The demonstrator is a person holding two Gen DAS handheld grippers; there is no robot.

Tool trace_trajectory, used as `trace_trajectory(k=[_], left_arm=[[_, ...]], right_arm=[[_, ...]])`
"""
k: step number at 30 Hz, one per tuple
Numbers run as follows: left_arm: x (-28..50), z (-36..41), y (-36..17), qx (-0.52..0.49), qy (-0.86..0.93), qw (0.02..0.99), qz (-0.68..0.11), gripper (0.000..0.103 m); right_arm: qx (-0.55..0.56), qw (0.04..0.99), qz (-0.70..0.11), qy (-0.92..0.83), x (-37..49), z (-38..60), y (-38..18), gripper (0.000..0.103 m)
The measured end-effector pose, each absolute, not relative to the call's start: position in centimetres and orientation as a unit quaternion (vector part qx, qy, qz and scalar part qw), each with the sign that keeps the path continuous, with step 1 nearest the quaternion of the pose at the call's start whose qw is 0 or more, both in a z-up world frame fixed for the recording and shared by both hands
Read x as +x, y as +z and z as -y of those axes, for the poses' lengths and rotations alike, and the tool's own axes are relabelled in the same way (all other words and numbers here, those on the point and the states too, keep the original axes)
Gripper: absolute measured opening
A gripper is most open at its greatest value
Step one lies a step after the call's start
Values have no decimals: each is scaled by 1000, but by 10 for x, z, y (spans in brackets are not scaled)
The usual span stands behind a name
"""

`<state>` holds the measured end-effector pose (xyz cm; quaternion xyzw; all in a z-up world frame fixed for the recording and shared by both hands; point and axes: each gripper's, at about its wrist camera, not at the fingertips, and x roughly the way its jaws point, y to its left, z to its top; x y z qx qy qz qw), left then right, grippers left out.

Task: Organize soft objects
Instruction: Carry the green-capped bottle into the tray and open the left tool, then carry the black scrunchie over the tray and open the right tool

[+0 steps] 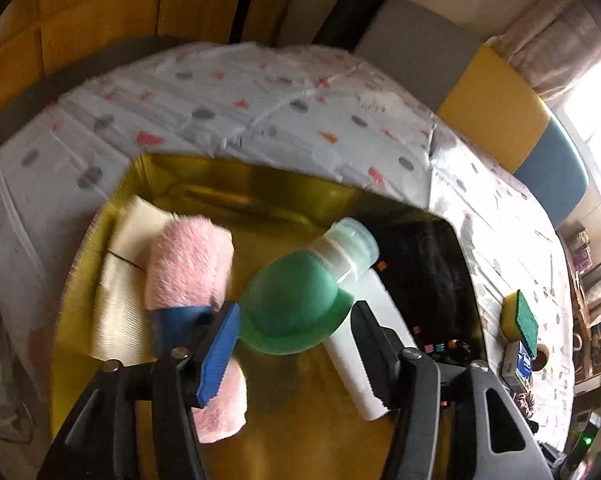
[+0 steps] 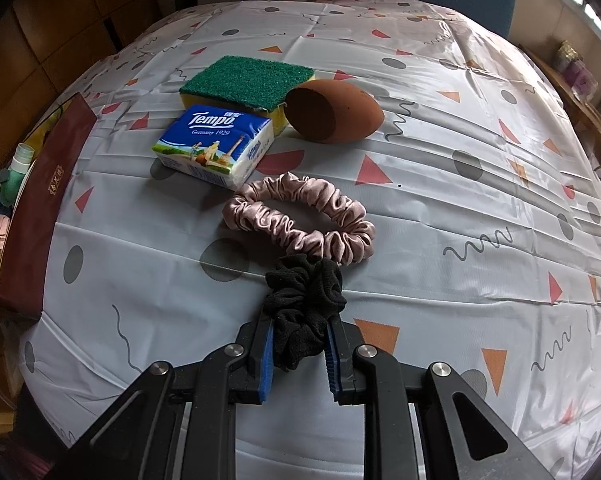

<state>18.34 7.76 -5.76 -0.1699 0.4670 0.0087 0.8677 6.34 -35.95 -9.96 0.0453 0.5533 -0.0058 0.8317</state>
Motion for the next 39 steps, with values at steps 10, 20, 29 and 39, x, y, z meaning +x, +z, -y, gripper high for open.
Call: trace_trajectory(k=[10,20,29,39], left_arm=[[123,-56,-17,-80,-2,905,-417,61],[74,-38,-4,-25,-16,920,-391,61],[58,-35,-6,-16,-27,918,-395,61],[53,-46,-12,-19,-21,914,-405,61]], right_arm=[[34,833,-553,-9,64,357,-100,21],[22,834,-551,-13,63,353,-101,21],[2,837,-548,-16,63,346,-102,21],[-4,837,-547,-19,62,344,-102,21]])
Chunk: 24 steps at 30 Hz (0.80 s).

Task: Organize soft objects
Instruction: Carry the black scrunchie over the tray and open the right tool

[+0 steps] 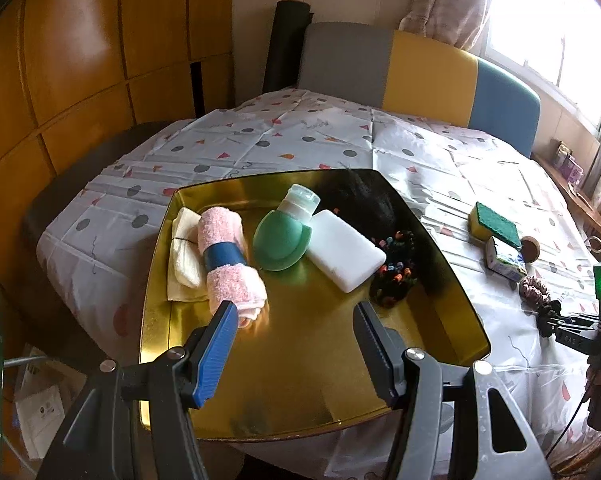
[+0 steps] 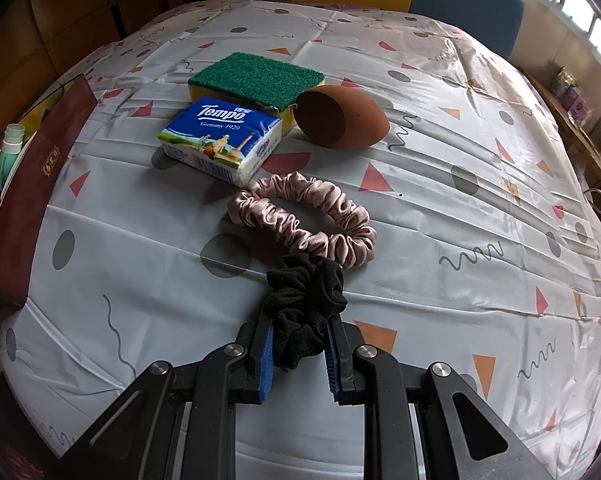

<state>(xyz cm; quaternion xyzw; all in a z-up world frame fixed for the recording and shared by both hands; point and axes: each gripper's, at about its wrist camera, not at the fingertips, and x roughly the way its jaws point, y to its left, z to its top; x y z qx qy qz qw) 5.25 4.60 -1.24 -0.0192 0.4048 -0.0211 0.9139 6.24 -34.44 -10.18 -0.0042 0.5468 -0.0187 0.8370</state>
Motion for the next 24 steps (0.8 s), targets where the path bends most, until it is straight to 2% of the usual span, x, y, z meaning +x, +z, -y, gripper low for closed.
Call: trace_trajectory(k=[12,24], left_arm=[[52,-57,-11,-37,-24,914,-404,61],[48,-73,-15,-49,-16,914,-402,61]], right_arm=[[-2,834,-551,-39,64,340,-94,20],[-2,859,-511,-25,52,314,-56,20]])
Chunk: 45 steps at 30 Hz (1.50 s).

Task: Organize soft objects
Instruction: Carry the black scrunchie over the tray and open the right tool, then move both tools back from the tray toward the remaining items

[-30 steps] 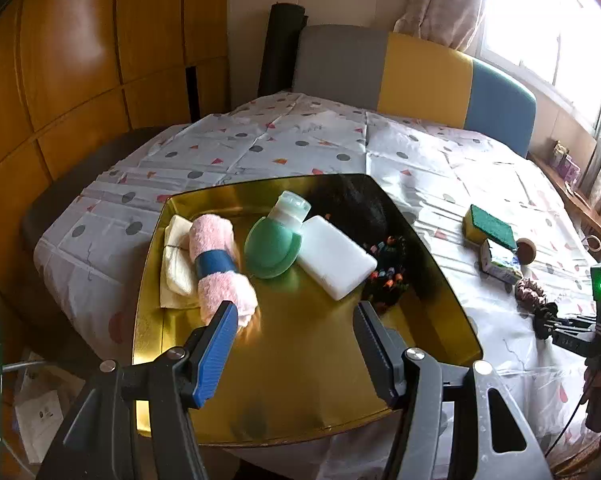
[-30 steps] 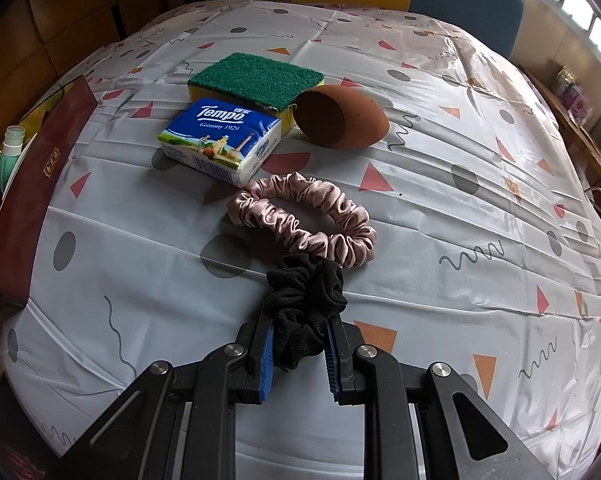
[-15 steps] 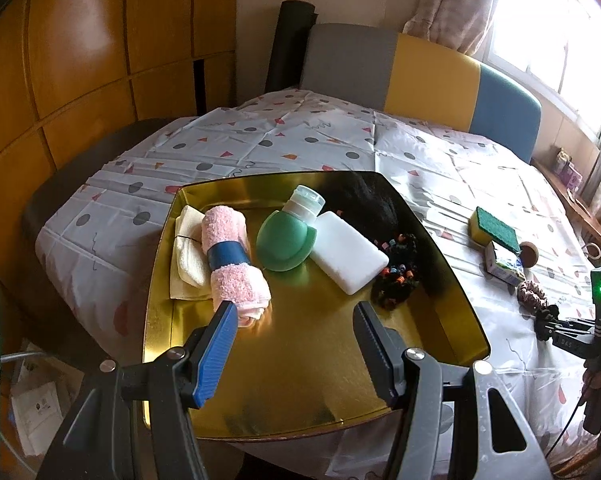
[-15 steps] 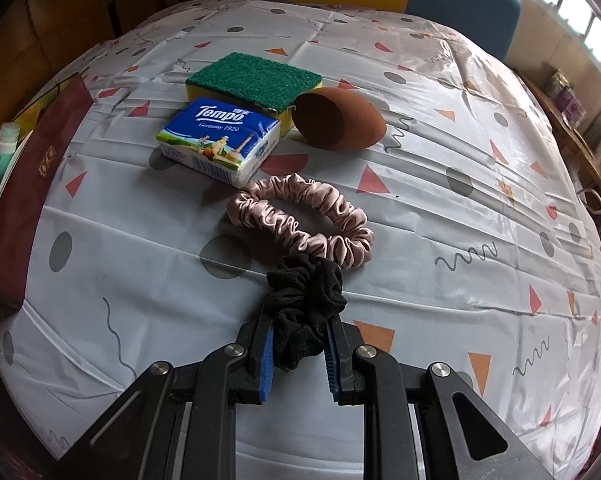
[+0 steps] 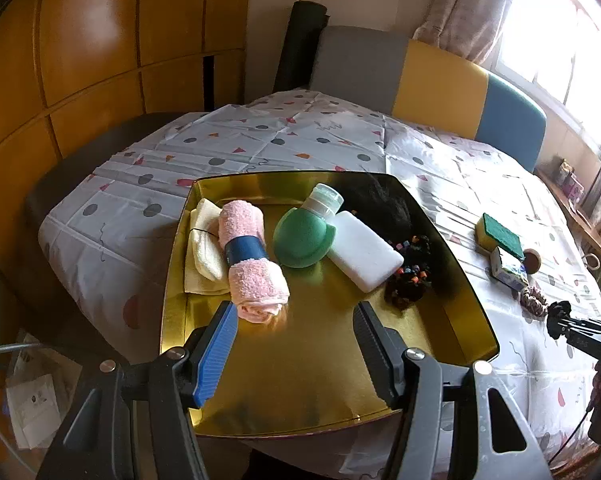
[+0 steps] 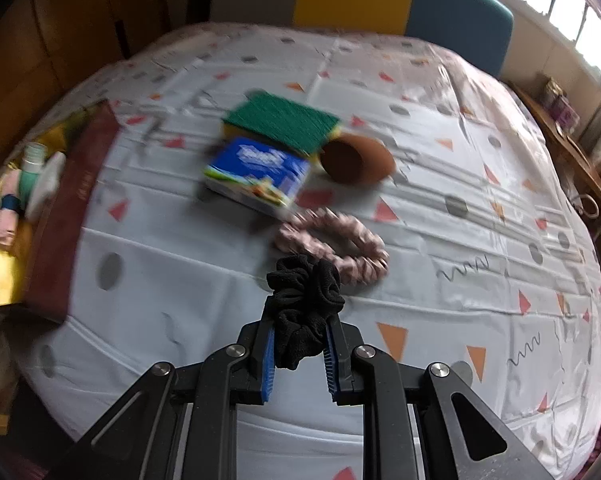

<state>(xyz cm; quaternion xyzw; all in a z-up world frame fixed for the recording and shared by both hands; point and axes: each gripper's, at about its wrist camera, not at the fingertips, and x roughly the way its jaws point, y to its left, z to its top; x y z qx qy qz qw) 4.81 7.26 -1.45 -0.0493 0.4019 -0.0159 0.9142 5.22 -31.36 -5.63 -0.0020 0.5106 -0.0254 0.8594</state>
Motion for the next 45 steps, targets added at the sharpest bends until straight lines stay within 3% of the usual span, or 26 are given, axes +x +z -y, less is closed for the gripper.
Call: trace_trajectory(k=[15,31,35,38,41,45], left_arm=[[47,-76,-15,-55,-15,914,-402,61],[47,-85,-21,-56,-4,912,-406,61],[48,-84,-23,-54,-3,911,-409,61],[48,-83,-24,-53,-3,910,-411,61],[47,-83,-24,-52,-1,910,-410,61],[47,-82,-24,-50,-1,911,-410,61]], right_arm=[[-23,880,-441,174,58,169,3,20],[-131,832,-503,192,90,80,-55,22],[-137,830,-509,183,95,78,-65,32],[-138,831,-508,180,96,79,-68,34],[-121,838,-497,189,96,84,-64,50],[-96,849,-480,199,89,92,-53,56]])
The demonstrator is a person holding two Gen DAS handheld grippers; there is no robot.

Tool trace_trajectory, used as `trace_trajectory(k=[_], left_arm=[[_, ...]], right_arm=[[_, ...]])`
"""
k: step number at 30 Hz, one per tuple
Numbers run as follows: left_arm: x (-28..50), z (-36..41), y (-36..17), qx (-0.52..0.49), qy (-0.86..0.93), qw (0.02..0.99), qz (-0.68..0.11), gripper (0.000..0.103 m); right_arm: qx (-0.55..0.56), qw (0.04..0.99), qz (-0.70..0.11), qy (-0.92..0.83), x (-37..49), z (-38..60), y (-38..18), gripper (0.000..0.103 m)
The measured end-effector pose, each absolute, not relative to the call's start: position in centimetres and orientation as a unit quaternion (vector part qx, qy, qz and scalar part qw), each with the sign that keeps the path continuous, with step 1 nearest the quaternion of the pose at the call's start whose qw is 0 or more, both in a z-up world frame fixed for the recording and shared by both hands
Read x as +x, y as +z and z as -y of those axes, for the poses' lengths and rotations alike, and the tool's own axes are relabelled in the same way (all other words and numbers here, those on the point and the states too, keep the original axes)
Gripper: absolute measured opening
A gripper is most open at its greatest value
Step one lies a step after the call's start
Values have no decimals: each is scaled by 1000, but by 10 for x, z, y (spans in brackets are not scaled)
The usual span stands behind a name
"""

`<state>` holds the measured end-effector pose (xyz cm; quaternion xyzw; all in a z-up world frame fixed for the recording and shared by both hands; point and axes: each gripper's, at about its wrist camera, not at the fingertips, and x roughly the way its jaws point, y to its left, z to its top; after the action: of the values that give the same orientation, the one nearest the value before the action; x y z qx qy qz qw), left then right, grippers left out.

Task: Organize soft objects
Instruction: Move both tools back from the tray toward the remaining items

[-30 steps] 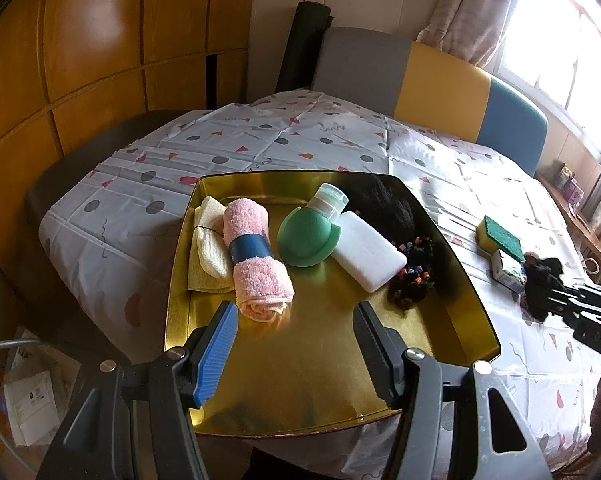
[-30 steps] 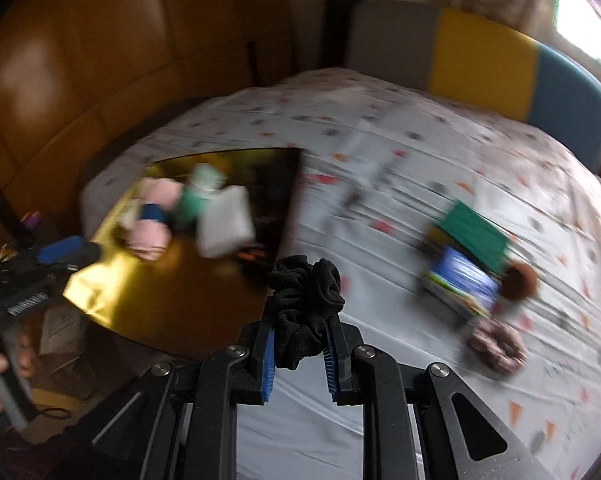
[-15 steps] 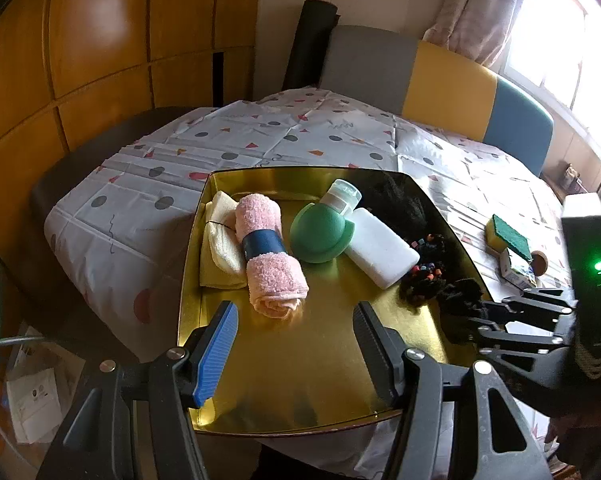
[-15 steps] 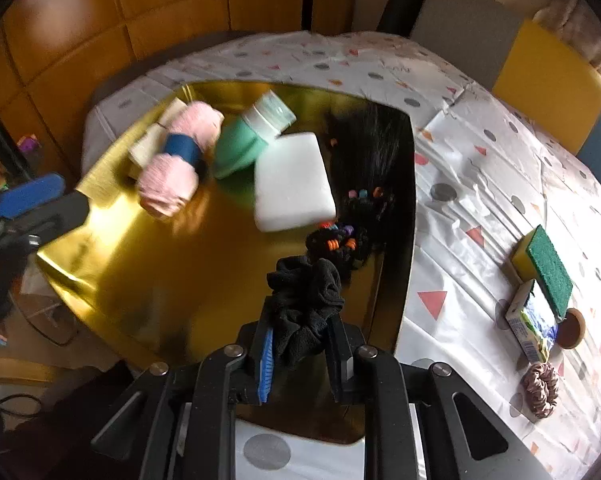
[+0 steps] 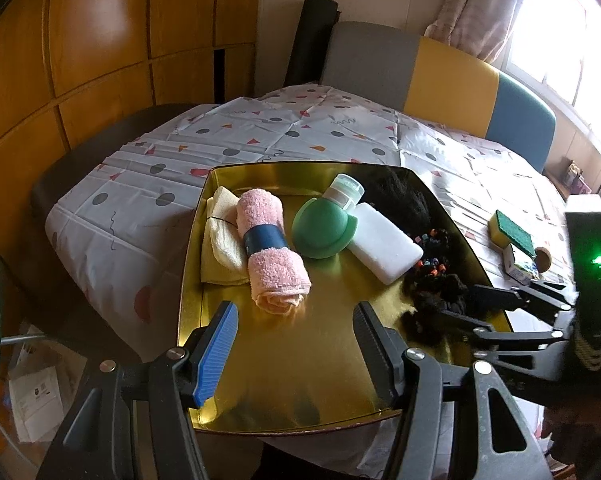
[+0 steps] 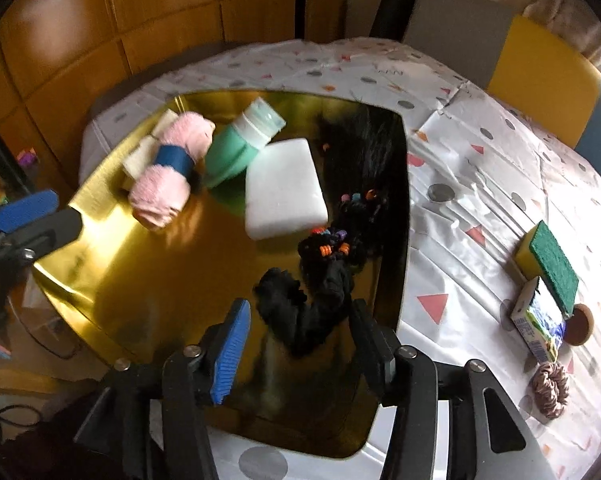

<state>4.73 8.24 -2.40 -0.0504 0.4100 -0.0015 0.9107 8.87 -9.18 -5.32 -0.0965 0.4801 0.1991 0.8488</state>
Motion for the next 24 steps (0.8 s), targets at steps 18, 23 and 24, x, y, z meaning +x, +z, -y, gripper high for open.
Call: trace_trajectory(k=[18,23,24], left_arm=[[42,-69,-17,-31,-13,915,-403,61],[40,-62,-14,-22,-20,916,-400,61],[40,-61,-14,-20,-21,916,-400,61]], right_arm=[[-46,876,-442,188,64,125,-22,69],[-35,882,-438,169,63,144,-20,69],[-33,883,-437,166,63,147,-19,69]])
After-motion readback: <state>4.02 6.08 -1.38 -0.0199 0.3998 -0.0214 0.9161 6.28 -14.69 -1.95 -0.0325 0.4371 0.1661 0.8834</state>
